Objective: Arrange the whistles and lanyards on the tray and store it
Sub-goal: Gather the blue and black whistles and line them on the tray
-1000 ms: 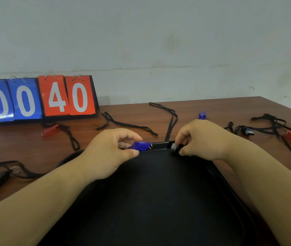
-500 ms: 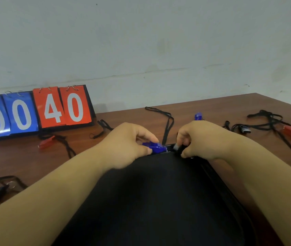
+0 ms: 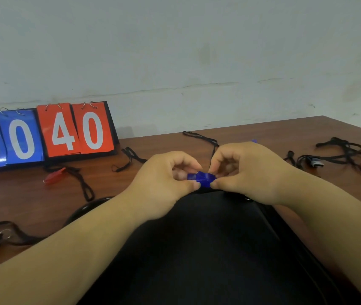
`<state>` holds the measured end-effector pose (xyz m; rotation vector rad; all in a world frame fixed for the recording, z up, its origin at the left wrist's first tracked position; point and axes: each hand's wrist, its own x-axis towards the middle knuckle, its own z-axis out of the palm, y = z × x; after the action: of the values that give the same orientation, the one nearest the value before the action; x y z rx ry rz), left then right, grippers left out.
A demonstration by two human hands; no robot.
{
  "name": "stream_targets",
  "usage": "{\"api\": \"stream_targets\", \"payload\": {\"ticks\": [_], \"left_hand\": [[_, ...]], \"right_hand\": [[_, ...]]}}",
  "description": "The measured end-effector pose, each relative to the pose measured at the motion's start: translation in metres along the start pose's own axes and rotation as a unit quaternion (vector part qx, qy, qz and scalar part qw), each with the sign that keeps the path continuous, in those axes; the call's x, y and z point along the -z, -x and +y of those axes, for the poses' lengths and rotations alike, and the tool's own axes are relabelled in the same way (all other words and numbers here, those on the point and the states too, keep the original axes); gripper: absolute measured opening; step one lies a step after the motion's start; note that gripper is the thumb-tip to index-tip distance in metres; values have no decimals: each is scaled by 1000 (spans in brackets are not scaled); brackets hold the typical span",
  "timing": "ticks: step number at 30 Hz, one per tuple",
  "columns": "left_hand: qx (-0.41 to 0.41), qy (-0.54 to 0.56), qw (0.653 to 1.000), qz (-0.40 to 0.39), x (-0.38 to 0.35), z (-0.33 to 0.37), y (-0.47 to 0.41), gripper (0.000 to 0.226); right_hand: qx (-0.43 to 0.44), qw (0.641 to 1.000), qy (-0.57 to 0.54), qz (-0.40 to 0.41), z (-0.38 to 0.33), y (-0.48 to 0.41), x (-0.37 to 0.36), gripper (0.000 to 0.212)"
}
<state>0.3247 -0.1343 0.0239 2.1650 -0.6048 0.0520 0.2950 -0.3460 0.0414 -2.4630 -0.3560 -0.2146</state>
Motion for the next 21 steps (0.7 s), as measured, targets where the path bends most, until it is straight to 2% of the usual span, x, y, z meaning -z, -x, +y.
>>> {"api": "stream_targets", "payload": {"ticks": [4,13,17,21], "left_hand": [[-3,8,1000,-9,-3,1,2,30],[-9,-55,998,-30,-21,3,6,31],[2,-89,995,-47,-26,4,5,23],[12,-123,989,-85,-30,11,2,29]], "right_hand": [[-18,999,5,-29,-3,2,4,22],[-57,991,83,-83,-8,4,9,26],[-72,984,123,-106,-9,4,8,23],[-82,977,151,-131,-9,3,10,21]]}}
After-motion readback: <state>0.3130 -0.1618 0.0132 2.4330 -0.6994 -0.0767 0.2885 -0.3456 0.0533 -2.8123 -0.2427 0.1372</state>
